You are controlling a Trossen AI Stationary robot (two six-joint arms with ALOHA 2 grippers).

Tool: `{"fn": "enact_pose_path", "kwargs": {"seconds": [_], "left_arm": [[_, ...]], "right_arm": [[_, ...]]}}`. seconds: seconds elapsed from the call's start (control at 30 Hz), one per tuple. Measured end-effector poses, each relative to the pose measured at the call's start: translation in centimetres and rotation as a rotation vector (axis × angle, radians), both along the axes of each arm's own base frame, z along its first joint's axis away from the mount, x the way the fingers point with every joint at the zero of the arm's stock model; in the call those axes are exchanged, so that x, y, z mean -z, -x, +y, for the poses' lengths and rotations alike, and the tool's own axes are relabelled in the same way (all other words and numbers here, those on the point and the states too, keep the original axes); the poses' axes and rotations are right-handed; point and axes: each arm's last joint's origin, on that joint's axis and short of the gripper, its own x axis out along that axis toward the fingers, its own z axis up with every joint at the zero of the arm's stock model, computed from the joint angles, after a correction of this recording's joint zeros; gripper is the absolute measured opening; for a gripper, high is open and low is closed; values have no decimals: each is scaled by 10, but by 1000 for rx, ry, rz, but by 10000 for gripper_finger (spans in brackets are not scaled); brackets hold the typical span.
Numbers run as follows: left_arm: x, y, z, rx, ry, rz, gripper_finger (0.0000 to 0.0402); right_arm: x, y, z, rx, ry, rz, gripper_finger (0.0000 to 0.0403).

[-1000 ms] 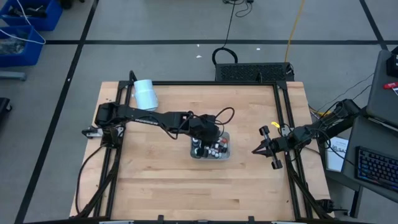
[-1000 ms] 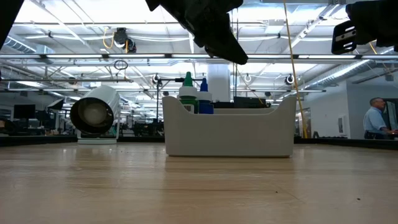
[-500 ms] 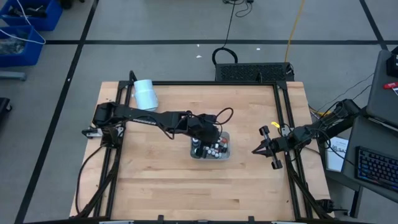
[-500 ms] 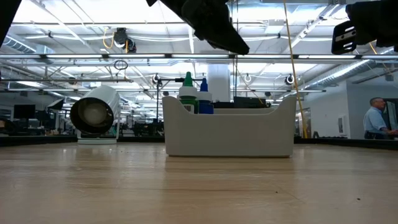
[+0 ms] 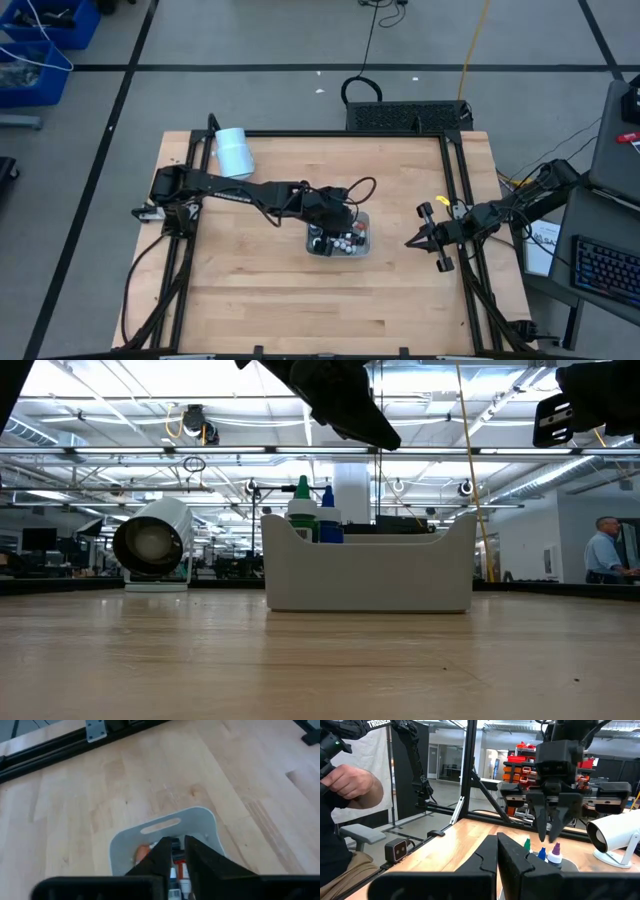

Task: Pick & Place food coloring
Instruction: Return to Home Position

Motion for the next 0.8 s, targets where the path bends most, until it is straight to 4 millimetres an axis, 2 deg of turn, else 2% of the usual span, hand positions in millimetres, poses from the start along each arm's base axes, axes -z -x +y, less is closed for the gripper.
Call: {"fn": "enact_pose_path", "kwargs": {"seconds": [0.13, 0.37, 0.8], "left_arm": [[2, 2, -5, 23, -8, 22, 9], [2, 3, -12, 47, -13, 32, 4], [1, 2, -12, 56, -28, 8, 3]], "right_arm": [[0, 0, 0, 0, 0, 0, 0], [0, 0, 0, 0, 0, 0, 0], [0, 0, 0, 0, -2, 0, 0]]}}
